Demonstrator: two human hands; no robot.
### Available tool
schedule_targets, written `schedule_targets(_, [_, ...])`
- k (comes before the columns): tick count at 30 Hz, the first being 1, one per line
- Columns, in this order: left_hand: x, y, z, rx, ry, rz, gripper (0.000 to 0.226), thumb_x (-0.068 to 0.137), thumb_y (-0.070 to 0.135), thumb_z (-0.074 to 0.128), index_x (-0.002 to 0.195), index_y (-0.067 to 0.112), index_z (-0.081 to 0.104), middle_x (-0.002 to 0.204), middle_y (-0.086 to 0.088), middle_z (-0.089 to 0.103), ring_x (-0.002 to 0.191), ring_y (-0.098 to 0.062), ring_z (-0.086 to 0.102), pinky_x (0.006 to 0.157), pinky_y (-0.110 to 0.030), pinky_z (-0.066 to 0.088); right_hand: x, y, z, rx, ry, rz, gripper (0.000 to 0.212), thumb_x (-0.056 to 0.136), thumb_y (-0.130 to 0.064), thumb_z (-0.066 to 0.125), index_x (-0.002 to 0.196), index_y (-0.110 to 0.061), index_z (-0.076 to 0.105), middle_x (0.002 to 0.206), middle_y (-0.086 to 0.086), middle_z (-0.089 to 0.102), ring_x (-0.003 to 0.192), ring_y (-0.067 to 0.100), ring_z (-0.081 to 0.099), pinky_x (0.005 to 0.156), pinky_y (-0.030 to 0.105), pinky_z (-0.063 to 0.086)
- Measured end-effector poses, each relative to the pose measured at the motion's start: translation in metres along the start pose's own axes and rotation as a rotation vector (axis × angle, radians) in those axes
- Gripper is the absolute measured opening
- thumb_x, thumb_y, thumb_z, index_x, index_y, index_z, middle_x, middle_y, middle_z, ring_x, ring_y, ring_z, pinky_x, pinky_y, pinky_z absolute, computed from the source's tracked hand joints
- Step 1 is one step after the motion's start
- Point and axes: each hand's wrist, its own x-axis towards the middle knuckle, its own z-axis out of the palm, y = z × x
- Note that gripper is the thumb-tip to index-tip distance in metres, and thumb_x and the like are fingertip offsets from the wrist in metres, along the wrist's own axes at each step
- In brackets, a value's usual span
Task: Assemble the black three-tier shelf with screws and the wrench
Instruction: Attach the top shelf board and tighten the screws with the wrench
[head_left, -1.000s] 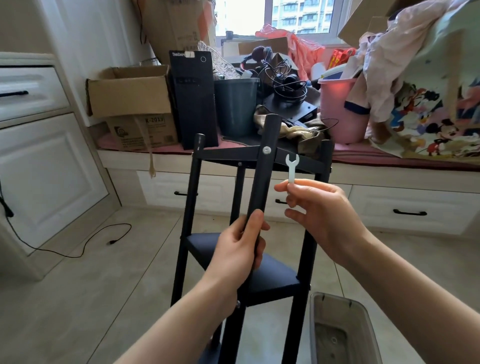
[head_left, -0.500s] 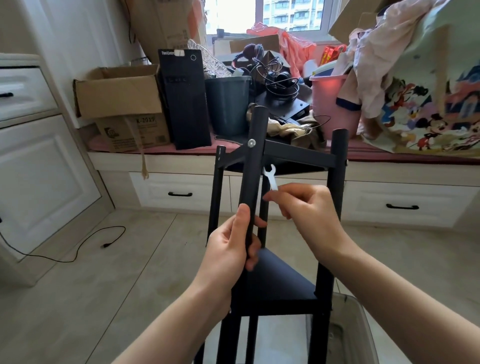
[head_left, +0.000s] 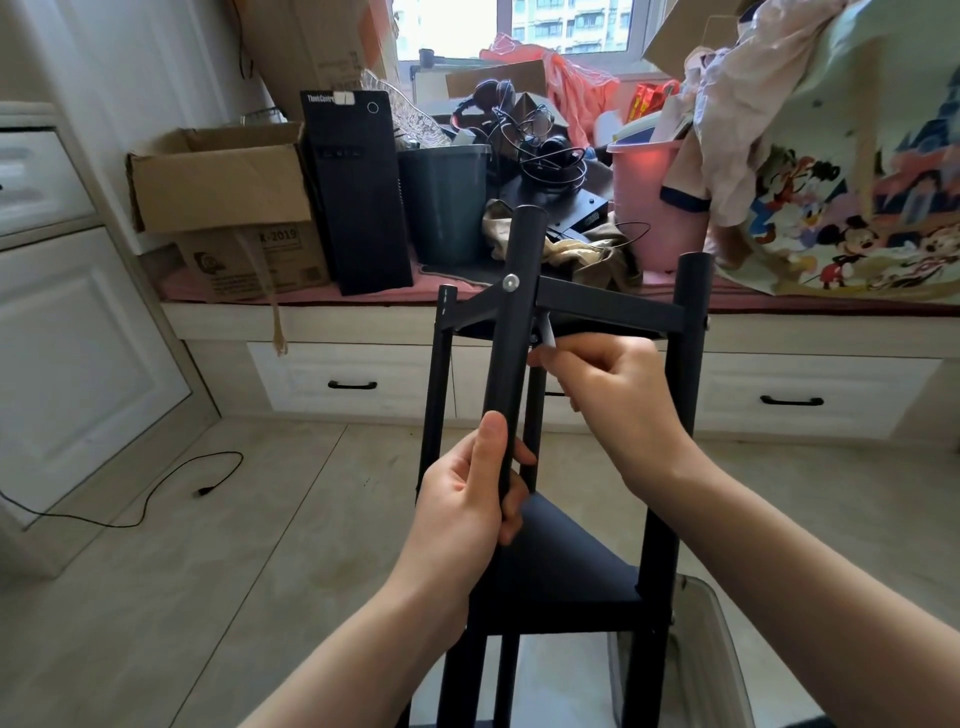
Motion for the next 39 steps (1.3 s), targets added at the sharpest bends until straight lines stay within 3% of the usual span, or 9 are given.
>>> schedule_targets(6, [-0.001, 0.001, -0.001, 0.005, 0.001, 0.008, 0.046, 0.08, 0.071, 0.045, 0.07, 0.032, 0.065, 0.053, 0.003, 0.045, 0.045, -0.009, 0.041, 0.048, -0.018, 0.039, -0.001, -0.006, 0.007, 0.013, -0.005, -0.06, 0.016, 0.091, -0.017, 0.067, 0.081, -0.011, 0.077, 0.071, 0.029, 0.06, 0.057, 0.02, 0.045, 0.056, 0.037, 0.041])
schedule_targets(8, [-0.001, 0.001, 0.0, 0.012, 0.008, 0.013, 0.045, 0.08, 0.071, 0.044, 0.07, 0.032, 0.065, 0.052, 0.002, 0.045, 0.045, -0.009, 0.041, 0.048, -0.018, 0.04, 0.0, -0.006, 0.008, 0.008, -0.007, -0.093, 0.02, 0.092, -0.017, 0.066, 0.078, -0.005, 0.075, 0.068, 0.032, 0.055, 0.056, 0.025, 0.043, 0.053, 0.04, 0.04])
schedule_targets(13, [-0.002, 0.001, 0.0, 0.001, 0.014, 0.0, 0.045, 0.08, 0.071, 0.045, 0.069, 0.032, 0.065, 0.053, 0.002, 0.044, 0.046, -0.009, 0.04, 0.048, -0.017, 0.039, 0.003, 0.0, 0.01, -0.004, -0.019, -0.148, 0.024, 0.094, -0.019, 0.065, 0.079, -0.003, 0.074, 0.07, 0.028, 0.061, 0.068, 0.043, 0.057, 0.061, 0.05, 0.052])
schedule_targets(15, [-0.002, 0.001, 0.0, -0.004, 0.011, -0.007, 0.046, 0.079, 0.071, 0.045, 0.069, 0.031, 0.065, 0.053, 0.002, 0.044, 0.046, -0.009, 0.039, 0.047, -0.017, 0.038, 0.004, 0.002, 0.011, -0.005, -0.013, -0.139, 0.02, 0.094, -0.019, 0.065, 0.083, -0.007, 0.076, 0.072, 0.021, 0.068, 0.071, 0.036, 0.064, 0.067, 0.048, 0.055])
schedule_targets(18, [-0.002, 0.001, 0.0, -0.016, 0.014, -0.012, 0.046, 0.077, 0.072, 0.047, 0.068, 0.031, 0.065, 0.052, 0.002, 0.043, 0.045, -0.01, 0.039, 0.046, -0.017, 0.037, 0.004, 0.005, 0.014, -0.007, 0.006, -0.115, 0.015, 0.094, -0.018, 0.065, 0.089, -0.014, 0.078, 0.068, -0.002, 0.07, 0.065, 0.009, 0.066, 0.068, 0.029, 0.057])
schedule_targets(26, [0.0, 0.0, 0.0, -0.016, 0.027, -0.008, 0.048, 0.075, 0.071, 0.049, 0.07, 0.027, 0.065, 0.052, 0.001, 0.042, 0.044, -0.011, 0.038, 0.045, -0.019, 0.036, 0.005, 0.008, 0.033, 0.009, 0.078, -0.089, 0.014, 0.091, -0.021, 0.065, 0.084, -0.021, 0.077, 0.079, -0.001, 0.074, 0.08, 0.019, 0.067, 0.073, 0.047, 0.056])
schedule_targets(29, [0.0, -0.002, 0.0, -0.016, 0.043, -0.015, 0.054, 0.076, 0.07, 0.048, 0.075, 0.019, 0.063, 0.052, 0.0, 0.042, 0.044, -0.011, 0.038, 0.045, -0.019, 0.036, 0.009, 0.013, 0.041, 0.023, 0.125, -0.062, 0.017, 0.092, -0.017, 0.065, 0.078, -0.02, 0.075, 0.073, -0.002, 0.072, 0.074, 0.016, 0.068, 0.07, 0.038, 0.058])
schedule_targets(36, [0.0, -0.001, 0.003, -0.043, 0.028, -0.028, 0.061, 0.077, 0.067, 0.048, 0.084, 0.007, 0.059, 0.052, 0.0, 0.04, 0.043, -0.011, 0.037, 0.043, -0.018, 0.035, 0.018, 0.022, 0.053, -0.079, 0.261, -0.168, 0.015, 0.086, -0.004, 0.067, 0.08, -0.011, 0.078, 0.054, -0.033, 0.054, 0.062, -0.01, 0.056, 0.06, 0.008, 0.043])
schedule_targets(39, [0.001, -0.001, 0.004, -0.039, 0.027, -0.032, 0.061, 0.077, 0.067, 0.048, 0.083, 0.008, 0.06, 0.052, 0.0, 0.04, 0.043, -0.011, 0.037, 0.043, -0.017, 0.036, 0.018, 0.022, 0.055, -0.081, 0.276, -0.198, 0.014, 0.087, -0.003, 0.067, 0.085, -0.011, 0.078, 0.066, -0.027, 0.058, 0.064, -0.008, 0.057, 0.068, 0.016, 0.05])
